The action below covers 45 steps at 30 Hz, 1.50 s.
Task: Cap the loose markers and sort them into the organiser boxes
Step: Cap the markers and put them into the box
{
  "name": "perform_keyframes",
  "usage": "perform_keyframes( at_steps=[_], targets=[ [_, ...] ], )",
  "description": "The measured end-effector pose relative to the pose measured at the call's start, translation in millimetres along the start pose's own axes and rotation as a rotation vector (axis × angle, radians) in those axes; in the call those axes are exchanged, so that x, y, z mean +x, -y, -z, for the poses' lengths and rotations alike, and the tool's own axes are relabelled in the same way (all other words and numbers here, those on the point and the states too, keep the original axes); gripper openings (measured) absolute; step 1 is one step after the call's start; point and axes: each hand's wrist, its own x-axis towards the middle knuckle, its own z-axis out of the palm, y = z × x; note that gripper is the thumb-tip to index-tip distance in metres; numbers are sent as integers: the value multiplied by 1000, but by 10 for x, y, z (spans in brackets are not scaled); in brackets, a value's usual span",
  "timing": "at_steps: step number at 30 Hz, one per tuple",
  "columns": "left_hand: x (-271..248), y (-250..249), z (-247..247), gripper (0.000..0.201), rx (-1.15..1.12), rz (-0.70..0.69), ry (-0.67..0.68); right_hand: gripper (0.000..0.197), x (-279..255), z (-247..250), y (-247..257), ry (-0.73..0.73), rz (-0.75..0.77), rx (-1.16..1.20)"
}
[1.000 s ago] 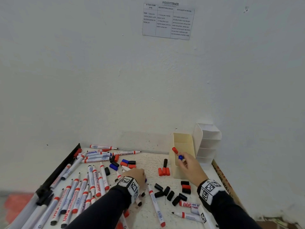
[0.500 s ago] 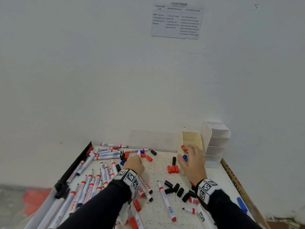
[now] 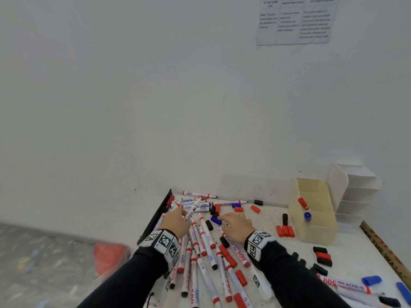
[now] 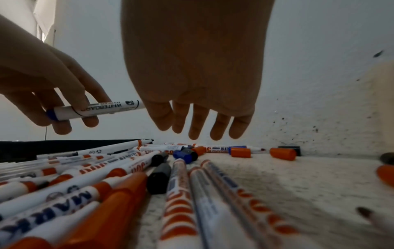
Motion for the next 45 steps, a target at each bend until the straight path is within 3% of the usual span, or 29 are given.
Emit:
perform_keyframes(
  at_steps=[6, 11, 18, 23, 25, 34, 40, 45],
  targets=[
    [233, 301, -83, 25, 14, 40, 36, 41, 262, -126, 66, 57, -59, -109],
    [130, 220, -36, 25, 31, 32, 46, 34, 342, -154, 31, 54, -48, -156],
    [151, 187, -204, 30, 26, 0, 84, 2, 336, -21, -98, -312, -24, 90],
    [80, 64, -266, 32, 57, -55, 83, 14, 204, 118, -164, -311, 51, 131],
    [46, 10, -299, 33, 59, -65, 85, 10, 133, 157, -189, -298, 75, 125],
    [-158, -198, -471, 42, 68, -156, 107, 15, -222, 285, -445, -292, 27, 203],
    [-323, -349, -653, 32, 71, -223, 180, 21, -565, 311, -595, -207, 89, 260],
    [-488, -459, -799, 35, -2, -260, 161, 20, -797, 315, -723, -391, -10, 317]
  ],
)
